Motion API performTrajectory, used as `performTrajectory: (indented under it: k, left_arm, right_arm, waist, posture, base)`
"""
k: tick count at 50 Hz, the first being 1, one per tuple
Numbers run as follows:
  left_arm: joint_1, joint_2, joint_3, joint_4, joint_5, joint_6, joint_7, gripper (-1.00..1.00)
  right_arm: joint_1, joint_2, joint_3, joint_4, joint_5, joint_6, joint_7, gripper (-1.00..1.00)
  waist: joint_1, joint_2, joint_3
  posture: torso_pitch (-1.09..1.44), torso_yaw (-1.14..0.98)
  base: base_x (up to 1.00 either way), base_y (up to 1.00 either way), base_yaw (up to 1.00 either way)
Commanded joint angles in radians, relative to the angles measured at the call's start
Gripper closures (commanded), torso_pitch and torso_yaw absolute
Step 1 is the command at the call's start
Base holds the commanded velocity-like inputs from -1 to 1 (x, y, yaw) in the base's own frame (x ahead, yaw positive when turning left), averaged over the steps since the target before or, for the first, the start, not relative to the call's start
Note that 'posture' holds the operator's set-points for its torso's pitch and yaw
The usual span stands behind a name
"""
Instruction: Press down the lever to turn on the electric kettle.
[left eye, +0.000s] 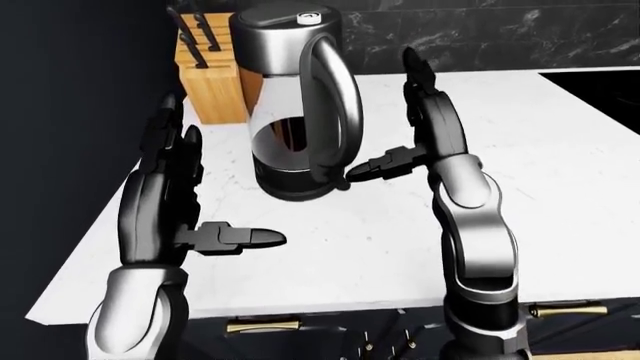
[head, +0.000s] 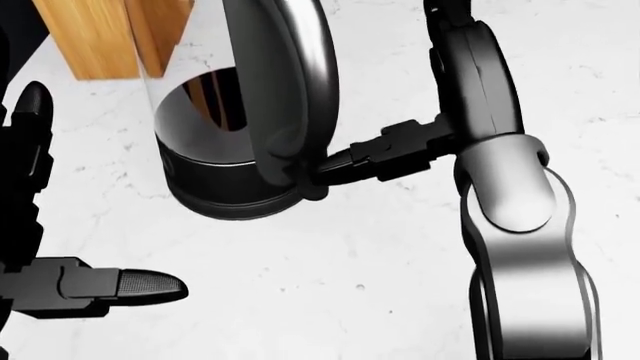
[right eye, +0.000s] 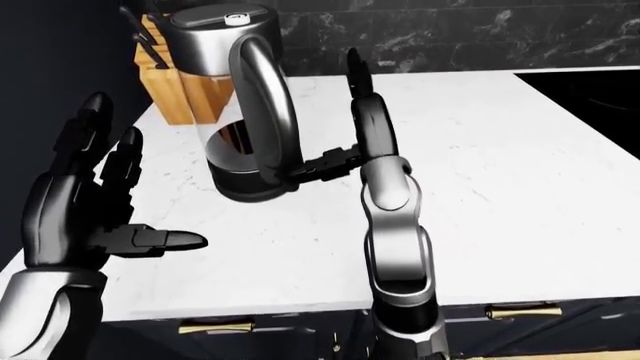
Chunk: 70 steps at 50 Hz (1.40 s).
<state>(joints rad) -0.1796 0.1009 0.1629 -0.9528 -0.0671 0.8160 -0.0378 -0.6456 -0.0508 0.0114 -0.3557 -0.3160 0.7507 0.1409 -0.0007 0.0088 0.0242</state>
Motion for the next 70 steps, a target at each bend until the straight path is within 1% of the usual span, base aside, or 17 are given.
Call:
performTrajectory:
  k: [1, 14, 22, 28, 37, 42, 48, 56, 63, 70]
  left_arm:
    - [-0.018, 0.005, 0.002, -0.025, 0.001, -0.03, 0.002, -1.0]
    - [-0.018, 0.003, -0.004, -0.026, 0.003, -0.029, 0.003, -1.0]
    - [-0.026, 0.004, -0.003, -0.026, 0.003, -0.022, 0.004, -1.0]
    - [-0.023, 0.005, -0.003, -0.028, 0.002, -0.023, 0.004, -1.0]
    - [-0.018, 0.004, -0.001, -0.031, 0.001, -0.025, 0.003, -1.0]
    - [-0.016, 0.003, -0.003, -0.032, 0.003, -0.026, 0.002, -1.0]
    - [-0.011, 0.001, -0.005, -0.029, 0.005, -0.033, 0.001, -1.0]
    - [-0.011, 0.0, -0.005, -0.031, 0.005, -0.032, 0.001, -1.0]
    - [-0.008, -0.001, -0.006, -0.024, 0.007, -0.041, -0.002, -1.0]
    - [-0.009, -0.001, -0.006, -0.022, 0.007, -0.042, -0.002, -1.0]
  right_arm:
    - [-0.032, -0.005, -0.001, -0.007, -0.01, -0.028, -0.008, -1.0]
    - [-0.067, -0.003, -0.001, 0.029, -0.012, -0.028, -0.005, -1.0]
    - [-0.115, -0.017, -0.008, 0.087, -0.018, -0.031, -0.002, -1.0]
    - [-0.142, -0.02, -0.003, 0.127, -0.029, -0.034, 0.004, -1.0]
    - [-0.141, -0.008, 0.014, 0.163, -0.076, -0.052, 0.027, -1.0]
    - [-0.145, -0.005, 0.024, 0.184, -0.143, -0.056, 0.019, -1.0]
    - [-0.157, 0.004, 0.02, 0.194, -0.193, -0.044, 0.019, -1.0]
    - [-0.17, 0.012, 0.005, 0.206, -0.179, -0.045, -0.005, -1.0]
    - [-0.174, 0.019, 0.018, 0.234, -0.157, -0.058, -0.013, -1.0]
    - [-0.176, 0.026, 0.028, 0.263, -0.174, -0.072, -0.008, -1.0]
  waist:
    - [0.001, 0.001, -0.017]
    - [0.001, 0.002, -0.017]
    - [0.0, 0.003, -0.017]
    - [-0.001, 0.003, -0.016]
    - [-0.001, 0.005, -0.016]
    - [-0.002, 0.005, -0.018]
    - [0.001, 0.005, -0.019]
    - [0.003, 0.004, -0.021]
    - [0.002, 0.005, -0.02]
    - [0.001, 0.007, -0.021]
  posture:
    - [0.0, 0.0]
    - [0.0, 0.0]
    - [0.0, 0.0]
    - [0.0, 0.0]
    - [0.0, 0.0]
    - [0.0, 0.0]
    - [0.0, 0.0]
    - [0.0, 0.0]
    - [0.0, 0.0]
    - [0.0, 0.0]
  base:
    - [0.0, 0.0, 0.0]
    - [0.0, 0.0, 0.0]
    - [0.0, 0.0, 0.0]
    - [0.0, 0.0, 0.0]
    - [0.0, 0.0, 0.0]
    - [0.0, 0.0, 0.0]
    - [0.0, 0.0, 0.0]
    - [0.0, 0.0, 0.0]
    - [0.0, 0.0, 0.0]
    - [0.0, 0.0, 0.0]
